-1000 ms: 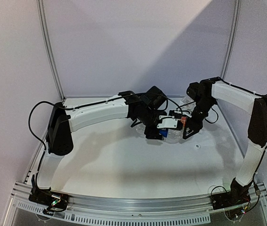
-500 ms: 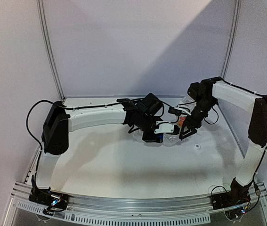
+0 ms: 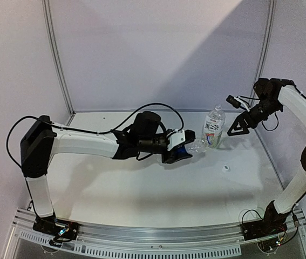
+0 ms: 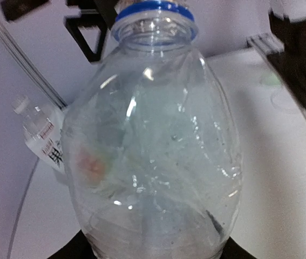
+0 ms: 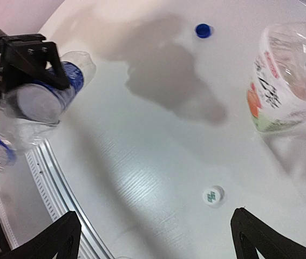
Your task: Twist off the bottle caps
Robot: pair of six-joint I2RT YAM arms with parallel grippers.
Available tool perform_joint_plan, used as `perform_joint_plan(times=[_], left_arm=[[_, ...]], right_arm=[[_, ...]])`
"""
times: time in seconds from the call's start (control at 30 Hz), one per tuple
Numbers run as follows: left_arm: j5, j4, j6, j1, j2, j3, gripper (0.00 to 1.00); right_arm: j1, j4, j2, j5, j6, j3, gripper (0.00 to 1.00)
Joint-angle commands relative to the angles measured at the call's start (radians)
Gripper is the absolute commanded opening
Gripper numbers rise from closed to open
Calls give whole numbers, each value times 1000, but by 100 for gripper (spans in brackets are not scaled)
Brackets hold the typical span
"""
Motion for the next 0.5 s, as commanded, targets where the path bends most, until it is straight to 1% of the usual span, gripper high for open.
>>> perform_joint_plan(times=[0.0,0.1,0.23,0.33,0.47], left_arm=[[39,586,-211,11,45,-69,55],[20,783,-309,11,129,-43,54],[-43,1017,-379,2,249,0,54],[-76,1103,-419,-12,324,25,54],[-70,1163,-478,-34,385,17,56]], right_arm=[[-2,-191,-36,97,55,23,99],[-3,-193,-45,147,94,30,99],[-3,-185,-75,203,139,1,99],[-4,-193,-90,224,143,-24,99],[-3,-199,-85,232,133,-35,99]])
